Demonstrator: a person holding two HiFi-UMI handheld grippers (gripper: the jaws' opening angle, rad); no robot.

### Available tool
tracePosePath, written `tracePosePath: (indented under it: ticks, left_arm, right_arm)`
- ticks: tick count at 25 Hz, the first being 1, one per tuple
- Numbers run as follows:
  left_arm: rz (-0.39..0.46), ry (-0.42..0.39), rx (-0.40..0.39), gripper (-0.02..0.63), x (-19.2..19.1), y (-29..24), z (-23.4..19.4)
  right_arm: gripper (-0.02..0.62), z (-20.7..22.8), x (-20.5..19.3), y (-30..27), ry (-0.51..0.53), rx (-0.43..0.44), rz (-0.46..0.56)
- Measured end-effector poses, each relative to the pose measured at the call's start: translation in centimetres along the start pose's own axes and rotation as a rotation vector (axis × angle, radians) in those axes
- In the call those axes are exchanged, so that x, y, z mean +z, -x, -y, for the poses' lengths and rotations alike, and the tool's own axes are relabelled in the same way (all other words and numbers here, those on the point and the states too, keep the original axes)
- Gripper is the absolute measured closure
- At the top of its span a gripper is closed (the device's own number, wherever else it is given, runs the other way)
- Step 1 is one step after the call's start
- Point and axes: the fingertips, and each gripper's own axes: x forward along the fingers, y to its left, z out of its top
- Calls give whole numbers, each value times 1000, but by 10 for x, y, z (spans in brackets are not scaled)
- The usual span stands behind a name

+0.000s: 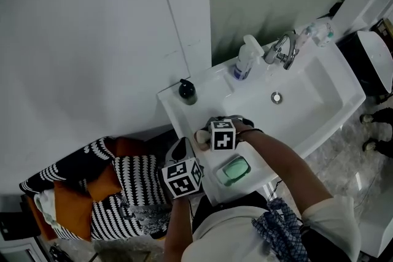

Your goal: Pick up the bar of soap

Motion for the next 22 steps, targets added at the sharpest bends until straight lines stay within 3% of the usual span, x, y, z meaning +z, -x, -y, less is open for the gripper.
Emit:
tracePosePath:
  ticks: [5,13,22]
  left_arm:
    - [9,-9,-2,597,1,3,2]
    - [36,-19,-13,597,4,9,10]
    - [62,-20,-19,597,12,15,10]
  right_arm:
    - [383,-1,4,12,-51,-36,64]
    - [383,1,6,33,-46,-110,110]
    - [385,-5,-2,30,-38,-108,72]
